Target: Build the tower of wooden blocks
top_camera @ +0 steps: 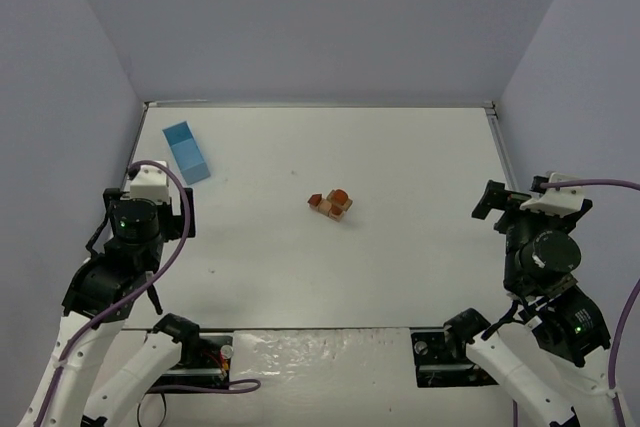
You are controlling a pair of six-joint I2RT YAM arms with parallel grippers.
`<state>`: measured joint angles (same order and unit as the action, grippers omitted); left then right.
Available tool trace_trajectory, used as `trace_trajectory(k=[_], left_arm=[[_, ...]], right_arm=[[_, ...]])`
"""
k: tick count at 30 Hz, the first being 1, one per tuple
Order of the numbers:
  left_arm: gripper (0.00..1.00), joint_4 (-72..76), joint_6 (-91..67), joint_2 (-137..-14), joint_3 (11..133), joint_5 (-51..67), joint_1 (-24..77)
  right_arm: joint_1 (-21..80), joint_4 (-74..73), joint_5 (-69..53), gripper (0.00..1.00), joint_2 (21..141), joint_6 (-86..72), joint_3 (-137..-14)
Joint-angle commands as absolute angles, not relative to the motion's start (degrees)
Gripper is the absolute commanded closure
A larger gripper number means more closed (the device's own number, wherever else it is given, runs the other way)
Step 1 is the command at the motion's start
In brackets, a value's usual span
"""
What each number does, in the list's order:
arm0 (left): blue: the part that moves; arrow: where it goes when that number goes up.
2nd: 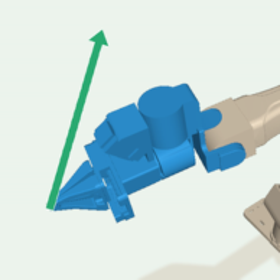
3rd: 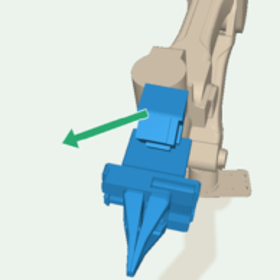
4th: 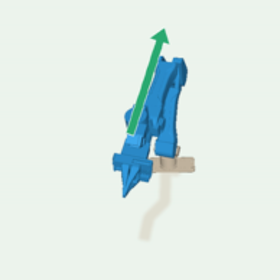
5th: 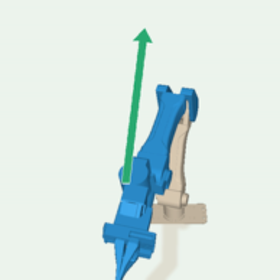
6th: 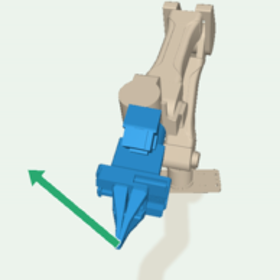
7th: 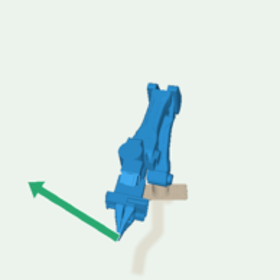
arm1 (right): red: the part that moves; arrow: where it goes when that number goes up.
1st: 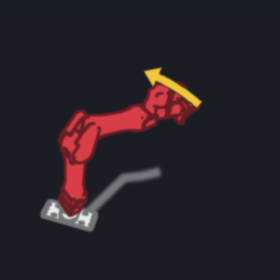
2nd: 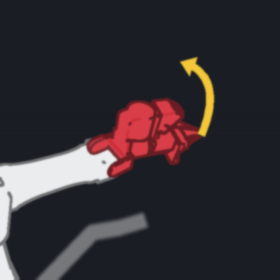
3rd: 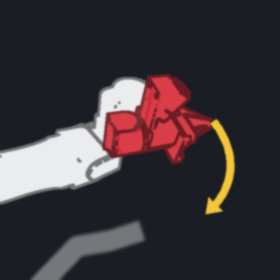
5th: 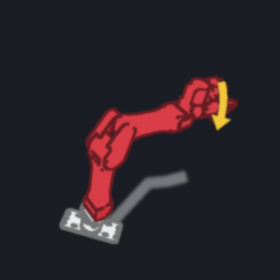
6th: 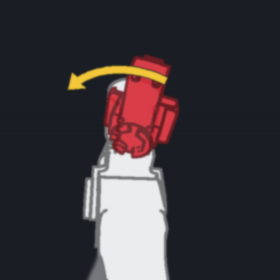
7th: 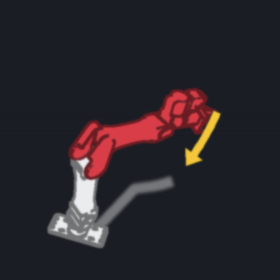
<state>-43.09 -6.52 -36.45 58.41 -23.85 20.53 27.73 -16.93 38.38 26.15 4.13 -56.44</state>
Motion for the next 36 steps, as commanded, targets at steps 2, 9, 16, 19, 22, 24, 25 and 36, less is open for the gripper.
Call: trace_trajectory(k=[2,9,16,19,22,24,25,36], left_arm=[[0.03,-39.38,-7.45,-32.82,55.14,-24.97,20.13],[0.03,-38.79,-8.42,-28.43,50.72,-26.95,20.13],[0.03,-37.37,-9.13,-27.16,49.39,-27.97,20.13],[0.03,-37.47,-9.32,-27.01,49.39,-28.54,20.13],[0.03,-37.6,-9.47,-26.89,49.31,-29.28,20.13],[0.03,-37.57,-9.54,-26.97,49.39,-29.19,20.17],[0.03,-37.62,-9.5,-27.08,49.4,-29.09,20.13],[0.03,-37.6,-9.49,-27.41,49.41,-29.0,20.13]], right_arm=[[27.6,-12.39,41.05,0.0,25.46,2.81,-55.71],[27.6,-12.3,38.18,0.0,25.06,2.05,-54.45],[27.6,-12.22,37.21,0.0,25.48,3.05,-53.9],[27.6,-12.22,36.81,0.0,25.82,3.82,-54.17],[27.6,-12.06,36.47,0.0,26.07,4.04,-54.46],[27.6,-12.0,36.28,0.0,26.23,4.25,-54.53],[27.6,-11.95,36.02,0.0,26.29,4.4,-54.59],[27.6,-11.71,35.58,0.0,27.21,4.57,-55.44]])
